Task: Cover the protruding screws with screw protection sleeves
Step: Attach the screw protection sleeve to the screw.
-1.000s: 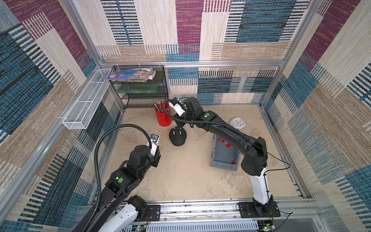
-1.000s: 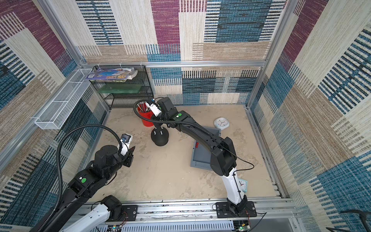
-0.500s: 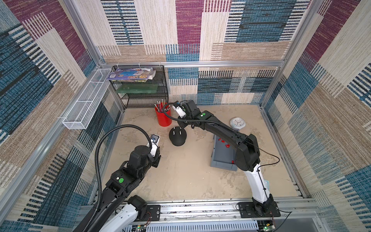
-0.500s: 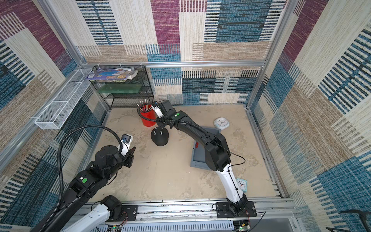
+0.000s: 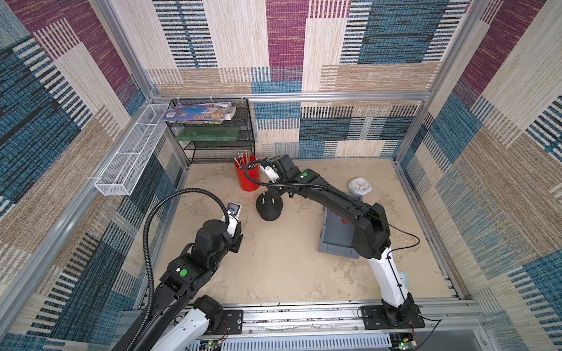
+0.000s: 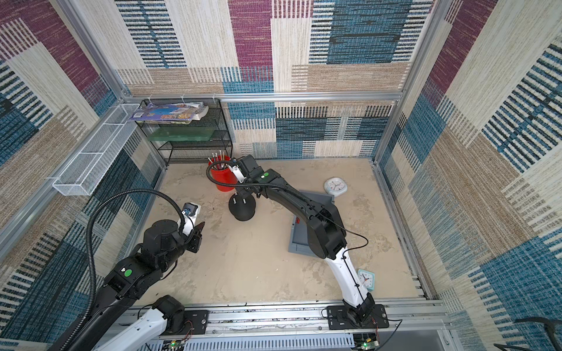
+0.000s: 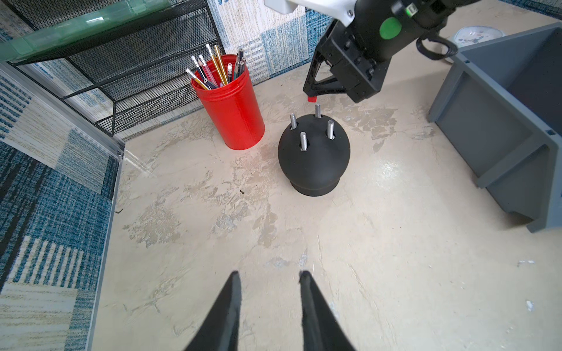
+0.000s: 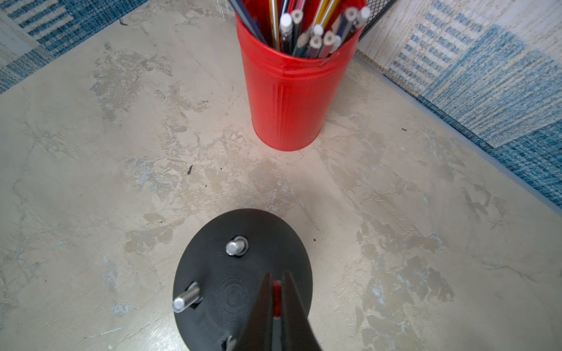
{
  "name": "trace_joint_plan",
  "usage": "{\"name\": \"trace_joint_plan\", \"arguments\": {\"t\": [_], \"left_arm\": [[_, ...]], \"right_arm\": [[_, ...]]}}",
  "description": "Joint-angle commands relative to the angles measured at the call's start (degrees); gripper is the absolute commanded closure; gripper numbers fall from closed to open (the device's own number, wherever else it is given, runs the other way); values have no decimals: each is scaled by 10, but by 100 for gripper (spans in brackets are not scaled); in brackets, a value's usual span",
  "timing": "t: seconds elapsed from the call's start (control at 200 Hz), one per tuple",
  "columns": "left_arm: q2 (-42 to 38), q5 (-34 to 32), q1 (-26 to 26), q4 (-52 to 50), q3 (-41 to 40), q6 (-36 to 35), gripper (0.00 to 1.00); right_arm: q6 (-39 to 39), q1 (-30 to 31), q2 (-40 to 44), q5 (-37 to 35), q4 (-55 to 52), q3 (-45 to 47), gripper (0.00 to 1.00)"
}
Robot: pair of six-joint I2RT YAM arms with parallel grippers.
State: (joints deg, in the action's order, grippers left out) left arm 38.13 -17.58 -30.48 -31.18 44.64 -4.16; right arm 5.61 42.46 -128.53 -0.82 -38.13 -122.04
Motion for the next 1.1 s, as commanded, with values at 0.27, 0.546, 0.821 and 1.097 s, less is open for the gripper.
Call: {"name": "trace_joint_plan", "arguments": {"t": [0.27, 0.546, 0.821, 1.097], "left_arm": [[-1, 10, 4, 22, -3, 11, 68], [-1, 13, 7, 23, -5, 11, 68], [0, 15, 9, 24, -4, 12, 68], [0, 18, 11, 24, -4, 12, 68]], "right_arm": [[2, 3, 15, -26, 4, 24, 89], [1, 5, 24, -27, 15, 29, 89], [5, 6, 20, -35, 16, 26, 88], [5, 5, 18, -45, 16, 26, 87]]}}
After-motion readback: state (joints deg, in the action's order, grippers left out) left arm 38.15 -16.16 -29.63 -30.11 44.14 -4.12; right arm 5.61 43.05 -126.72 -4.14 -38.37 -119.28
